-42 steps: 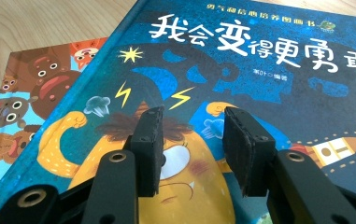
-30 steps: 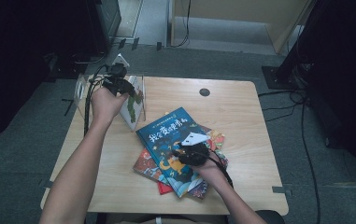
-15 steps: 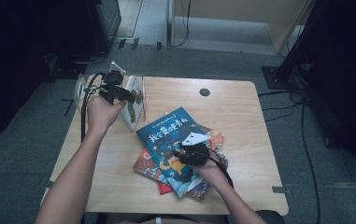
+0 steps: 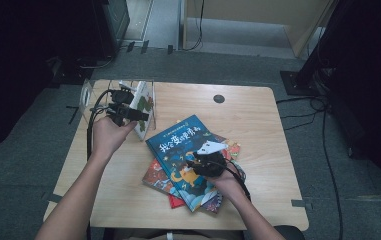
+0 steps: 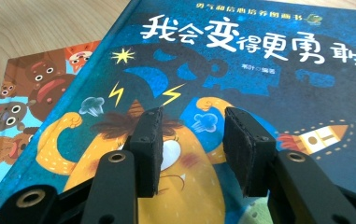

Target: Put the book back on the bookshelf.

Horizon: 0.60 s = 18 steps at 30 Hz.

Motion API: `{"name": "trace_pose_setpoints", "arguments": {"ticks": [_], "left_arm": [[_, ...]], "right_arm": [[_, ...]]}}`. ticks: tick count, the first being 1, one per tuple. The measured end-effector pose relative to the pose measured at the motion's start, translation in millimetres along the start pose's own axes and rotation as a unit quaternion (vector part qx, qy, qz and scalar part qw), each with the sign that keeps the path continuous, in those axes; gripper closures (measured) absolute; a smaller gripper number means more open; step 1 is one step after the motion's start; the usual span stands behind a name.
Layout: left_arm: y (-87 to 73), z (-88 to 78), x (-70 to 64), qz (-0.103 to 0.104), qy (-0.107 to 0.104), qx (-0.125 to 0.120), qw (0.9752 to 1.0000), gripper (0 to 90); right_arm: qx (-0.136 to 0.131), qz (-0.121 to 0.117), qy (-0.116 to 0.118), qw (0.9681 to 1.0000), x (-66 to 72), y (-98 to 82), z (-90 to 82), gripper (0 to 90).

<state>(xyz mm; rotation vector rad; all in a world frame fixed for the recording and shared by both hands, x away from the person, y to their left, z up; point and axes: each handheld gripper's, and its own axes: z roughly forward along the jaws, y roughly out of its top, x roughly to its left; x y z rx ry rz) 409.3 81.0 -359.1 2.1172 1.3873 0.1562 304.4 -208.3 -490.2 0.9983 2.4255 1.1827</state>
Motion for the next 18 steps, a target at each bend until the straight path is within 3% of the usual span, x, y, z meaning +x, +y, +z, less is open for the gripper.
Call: {"name": "trace_pose_setpoints", "arguments": {"ticks": [15,18], "left_arm": [[-37.9,21.5,-10.8,0.023,-0.046,-0.004,0.9987,52.7],[-43.5,26.4,-13.9,0.030,-0.052,-0.004,0.9982,51.3]], "right_arm": [[-0.007,0.001,-0.009,0.9999,-7.6,-4.2,-11.3,60.6],[-0.005,0.013,-0.012,0.9998,-9.3,-6.4,-13.8,60.3]]}}
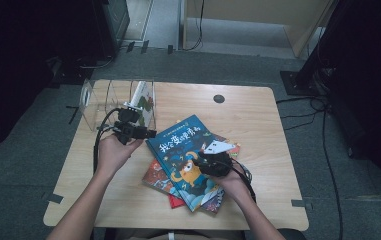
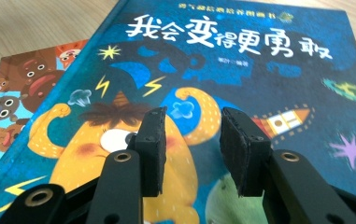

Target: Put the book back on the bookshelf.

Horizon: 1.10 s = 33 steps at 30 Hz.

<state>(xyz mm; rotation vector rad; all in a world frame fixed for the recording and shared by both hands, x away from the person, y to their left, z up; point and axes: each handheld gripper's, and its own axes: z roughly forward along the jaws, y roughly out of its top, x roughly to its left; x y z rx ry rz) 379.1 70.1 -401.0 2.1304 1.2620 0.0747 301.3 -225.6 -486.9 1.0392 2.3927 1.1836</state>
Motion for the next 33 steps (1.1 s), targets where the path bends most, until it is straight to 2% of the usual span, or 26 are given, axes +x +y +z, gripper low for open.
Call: {"name": "trace_pose_setpoints", "arguments": {"ticks": [2,7,9,12,13,16,23,25,28,31,33], "left_arm": [[-5.2,4.2,-2.7,0.009,-0.003,0.001,1.0000,49.6],[-11.4,10.3,-5.3,0.017,-0.014,-0.001,0.9998,47.7],[-15.0,16.3,-5.8,0.032,-0.022,0.000,0.9993,45.5],[-16.4,19.6,-5.7,0.034,-0.029,-0.002,0.9990,44.6],[-17.3,22.1,-5.3,0.033,-0.035,-0.007,0.9988,43.6],[-17.9,24.8,-4.3,0.034,-0.045,-0.009,0.9984,41.8],[-18.4,34.5,-2.0,0.046,-0.045,-0.007,0.9979,43.4],[-18.7,38.4,-1.1,0.050,-0.039,-0.001,0.9980,45.1],[-18.7,42.6,1.1,0.049,-0.044,0.005,0.9978,50.6],[-18.8,46.2,4.3,0.047,-0.054,0.003,0.9974,61.9],[-18.9,48.0,8.6,0.047,-0.053,-0.007,0.9975,71.2]], "right_arm": [[0.001,0.013,-0.003,0.9999,-2.2,-3.3,-2.8,57.7],[-0.001,0.017,-0.010,0.9998,-4.0,-8.0,-7.3,51.9],[-0.002,0.020,-0.013,0.9997,-4.6,-11.0,-10.9,48.3],[-0.005,0.024,-0.016,0.9996,-5.0,-13.2,-12.6,44.8],[-0.002,0.028,-0.019,0.9994,-5.2,-15.3,-14.1,41.2],[-0.001,0.032,-0.018,0.9993,-4.9,-18.4,-16.0,41.0],[0.005,0.033,-0.025,0.9991,-4.3,-24.6,-21.6,44.0],[0.005,0.034,-0.027,0.9990,-3.9,-26.4,-24.0,47.2],[0.003,0.035,-0.030,0.9989,-4.9,-29.4,-27.7,51.5],[0.002,0.038,-0.033,0.9987,-5.8,-32.2,-31.1,54.0],[0.001,0.043,-0.036,0.9984,-5.5,-34.9,-34.3,55.6]]}}
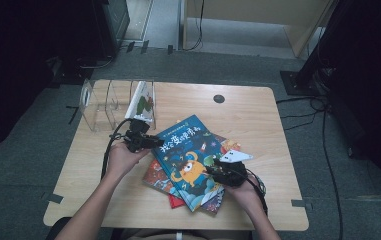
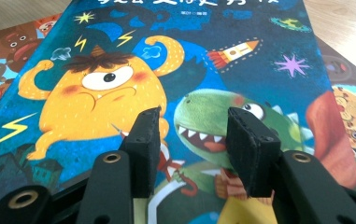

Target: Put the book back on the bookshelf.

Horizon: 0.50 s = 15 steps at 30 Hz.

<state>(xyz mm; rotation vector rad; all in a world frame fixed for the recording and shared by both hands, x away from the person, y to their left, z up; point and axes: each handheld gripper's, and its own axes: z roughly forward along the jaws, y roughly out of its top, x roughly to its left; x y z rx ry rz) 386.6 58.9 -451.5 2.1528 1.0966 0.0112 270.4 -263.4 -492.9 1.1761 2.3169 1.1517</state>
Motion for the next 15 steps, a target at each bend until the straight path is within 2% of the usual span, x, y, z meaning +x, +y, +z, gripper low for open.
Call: {"name": "trace_pose_setpoints", "arguments": {"ticks": [2,7,10,15], "left_arm": [[0.1,0.8,1.7,-0.006,-0.001,-0.001,1.0000,73.0],[2.5,4.2,11.5,-0.008,0.011,0.004,0.9999,88.2],[3.3,4.7,13.2,-0.008,0.015,0.004,0.9999,89.5],[2.2,6.5,15.8,-0.012,0.013,0.009,0.9998,90.0]], "right_arm": [[-0.001,-0.002,0.000,1.0000,-0.4,-0.8,-0.7,55.8],[-0.005,0.004,-0.004,1.0000,0.2,-5.3,-5.0,57.5],[-0.006,0.004,-0.006,1.0000,0.3,-6.8,-6.3,59.0],[-0.004,0.000,-0.013,0.9999,-2.1,-10.8,-12.3,67.9]]}}
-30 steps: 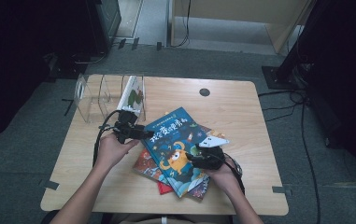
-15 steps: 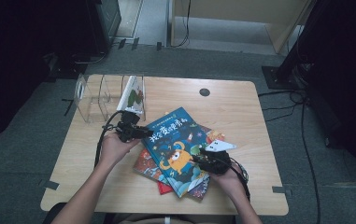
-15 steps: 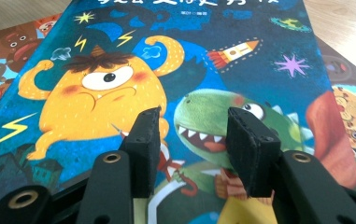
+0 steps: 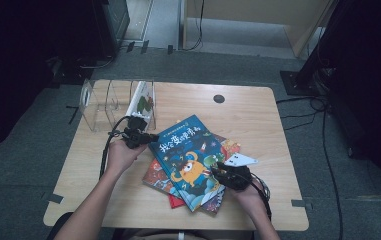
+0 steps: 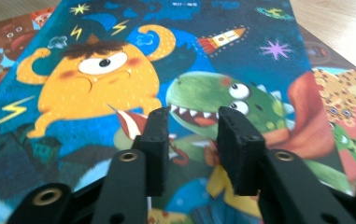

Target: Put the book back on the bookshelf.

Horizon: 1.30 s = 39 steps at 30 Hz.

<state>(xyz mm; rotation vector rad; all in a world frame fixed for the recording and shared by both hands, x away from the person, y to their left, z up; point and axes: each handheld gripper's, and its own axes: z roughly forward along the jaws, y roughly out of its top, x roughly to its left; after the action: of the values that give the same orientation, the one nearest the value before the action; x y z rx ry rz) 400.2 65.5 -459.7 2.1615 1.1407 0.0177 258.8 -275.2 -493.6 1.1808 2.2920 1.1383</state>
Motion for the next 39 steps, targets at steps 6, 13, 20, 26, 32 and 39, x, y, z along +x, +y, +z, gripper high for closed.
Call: {"name": "trace_pose_setpoints", "arguments": {"ticks": [6,13,20,26,32,39], "left_arm": [[-0.7,-0.8,0.2,0.004,-0.003,-0.002,1.0000,89.8],[1.2,4.1,-1.5,0.012,-0.008,0.004,0.9999,89.6],[3.0,8.1,-7.2,0.028,-0.020,0.008,0.9994,88.5],[3.7,10.1,-6.3,0.029,-0.022,0.004,0.9993,88.7],[0.9,17.4,-5.5,0.031,-0.016,0.014,0.9993,88.6],[-1.3,19.9,-7.7,0.034,-0.015,0.014,0.9992,89.4]], "right_arm": [[0.002,0.008,-0.004,1.0000,-4.0,-8.3,-10.9,78.6],[-0.001,0.007,-0.021,0.9997,-9.7,-22.6,-27.2,83.1],[-0.008,0.028,-0.037,0.9989,-16.6,-36.3,-42.4,83.8],[-0.007,0.040,-0.046,0.9981,-19.1,-42.7,-50.6,84.4],[0.015,0.044,-0.046,0.9978,-21.7,-45.8,-51.3,84.4],[0.015,0.050,-0.046,0.9976,-23.9,-45.2,-51.5,84.2]]}}
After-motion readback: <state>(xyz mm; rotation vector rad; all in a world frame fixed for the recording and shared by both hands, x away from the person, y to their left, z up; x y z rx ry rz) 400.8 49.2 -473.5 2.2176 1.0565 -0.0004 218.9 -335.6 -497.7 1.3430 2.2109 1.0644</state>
